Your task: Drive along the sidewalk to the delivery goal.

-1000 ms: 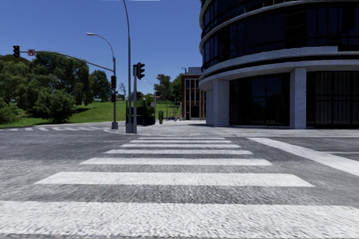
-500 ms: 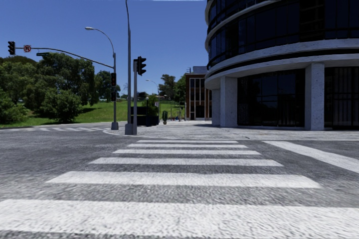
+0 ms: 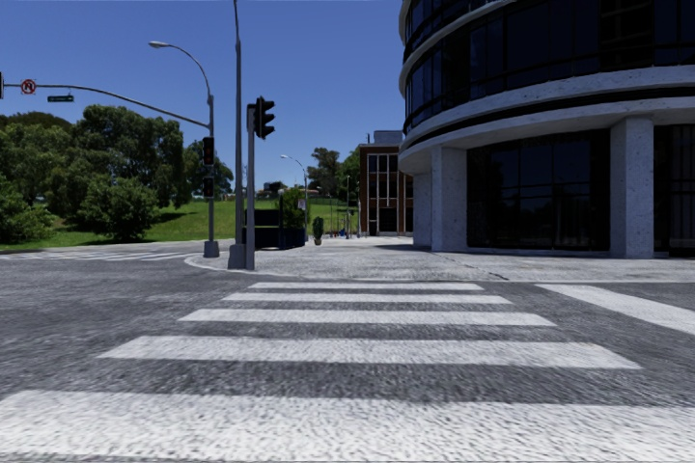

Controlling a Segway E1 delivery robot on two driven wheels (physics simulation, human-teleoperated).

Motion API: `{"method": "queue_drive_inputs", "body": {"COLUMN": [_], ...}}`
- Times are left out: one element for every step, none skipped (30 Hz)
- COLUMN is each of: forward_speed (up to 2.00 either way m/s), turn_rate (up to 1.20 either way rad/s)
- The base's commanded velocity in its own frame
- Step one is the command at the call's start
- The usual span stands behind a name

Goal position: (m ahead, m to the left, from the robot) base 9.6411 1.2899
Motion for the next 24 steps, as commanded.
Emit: {"method": "queue_drive_inputs", "body": {"forward_speed": [2.0,2.0,2.0,2.0,2.0,2.0,2.0,2.0,2.0,2.0,2.0,2.0,2.0,2.0,2.0,2.0,2.0,2.0,2.0,2.0,2.0,2.0,2.0,2.0], "turn_rate": [0.0,0.0,0.0,0.0,0.0,0.0,0.0,0.0,0.0,0.0,0.0,0.0,0.0,0.0,0.0,0.0,0.0,0.0,0.0,0.0,0.0,0.0,0.0,0.0]}}
